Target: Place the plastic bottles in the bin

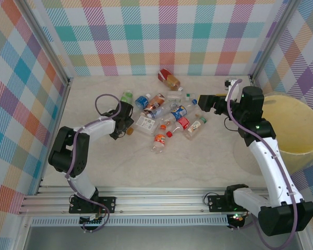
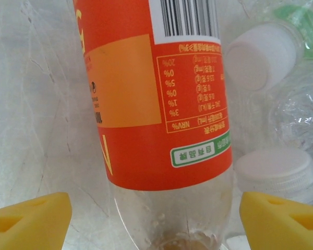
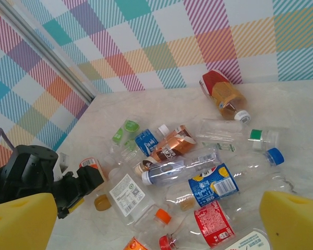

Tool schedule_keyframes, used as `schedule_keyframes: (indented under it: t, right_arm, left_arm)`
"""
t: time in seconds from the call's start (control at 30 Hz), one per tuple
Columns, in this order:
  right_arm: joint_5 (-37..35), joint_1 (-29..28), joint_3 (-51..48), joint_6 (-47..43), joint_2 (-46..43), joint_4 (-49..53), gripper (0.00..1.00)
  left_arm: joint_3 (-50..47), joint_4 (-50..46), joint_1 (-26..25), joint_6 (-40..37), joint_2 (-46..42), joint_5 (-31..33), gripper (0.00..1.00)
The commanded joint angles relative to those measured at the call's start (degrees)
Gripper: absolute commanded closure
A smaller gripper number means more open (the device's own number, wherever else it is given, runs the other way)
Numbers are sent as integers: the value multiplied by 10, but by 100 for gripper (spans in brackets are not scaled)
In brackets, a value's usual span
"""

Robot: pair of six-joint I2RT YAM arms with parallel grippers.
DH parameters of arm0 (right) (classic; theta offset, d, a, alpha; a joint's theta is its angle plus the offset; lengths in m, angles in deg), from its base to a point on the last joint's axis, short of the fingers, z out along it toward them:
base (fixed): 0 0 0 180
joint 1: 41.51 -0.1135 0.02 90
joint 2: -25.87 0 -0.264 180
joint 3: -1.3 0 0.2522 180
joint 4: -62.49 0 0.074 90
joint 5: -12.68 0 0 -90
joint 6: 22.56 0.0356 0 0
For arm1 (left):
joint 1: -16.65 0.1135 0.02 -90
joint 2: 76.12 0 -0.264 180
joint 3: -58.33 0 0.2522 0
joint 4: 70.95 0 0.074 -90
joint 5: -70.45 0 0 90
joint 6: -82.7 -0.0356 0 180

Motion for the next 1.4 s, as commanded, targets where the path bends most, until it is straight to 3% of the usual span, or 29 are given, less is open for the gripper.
schedule_keyframes:
  t: [0.0, 0.2, 0.6, 0.97, 1.13, 1.37]
  right_arm:
    - [-9, -3, 0, -15, -7, -2, 0]
    - [-19, -4, 14, -21, 4, 11, 0]
    - [-10, -8, 15, -8, 20, -1, 0]
    - [1, -24, -7, 30, 32, -19, 0]
    - [3, -26, -43, 125, 51, -75, 0]
    - [73, -60, -25, 158, 109, -117, 0]
  left_arm:
    - [1, 11, 7, 0, 13, -4, 20]
    - [-20, 46, 18, -12, 20, -13, 25]
    - [-43, 52, 25, -55, 9, -6, 47]
    - [-100, 89, 28, -205, -134, -3, 53]
    - [-110, 119, 27, -301, -216, -88, 55]
    - [-97, 164, 11, -362, -275, -297, 57]
